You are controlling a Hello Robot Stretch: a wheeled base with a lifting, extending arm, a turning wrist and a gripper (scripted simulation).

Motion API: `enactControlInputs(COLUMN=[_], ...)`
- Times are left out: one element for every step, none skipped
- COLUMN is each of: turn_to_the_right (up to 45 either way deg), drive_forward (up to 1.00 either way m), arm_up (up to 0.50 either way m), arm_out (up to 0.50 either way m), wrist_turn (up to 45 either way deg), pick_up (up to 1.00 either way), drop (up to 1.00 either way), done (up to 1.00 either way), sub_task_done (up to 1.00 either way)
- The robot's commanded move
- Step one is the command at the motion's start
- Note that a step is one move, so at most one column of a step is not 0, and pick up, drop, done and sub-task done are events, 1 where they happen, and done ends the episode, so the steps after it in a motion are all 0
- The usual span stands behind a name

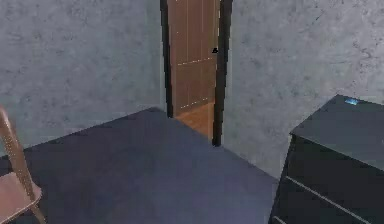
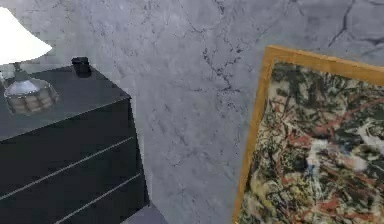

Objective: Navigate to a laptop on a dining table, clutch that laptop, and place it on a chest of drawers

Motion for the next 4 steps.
enactControlInputs(turn_to_the_right=[0.0,-3.0,0.0,-3.0], drive_forward=[1.00,0.00,1.00,0.00], arm_up=[0.00,0.00,0.00,0.00], arm_out=[0.00,0.00,0.00,0.00], wrist_turn=[0.0,0.0,0.0,0.0], pick_up=[0.00,0.00,0.00,0.00], drop=[0.00,0.00,0.00,0.00], done=[0.00,0.00,0.00,0.00], sub_task_done=[0.00,0.00,0.00,0.00])
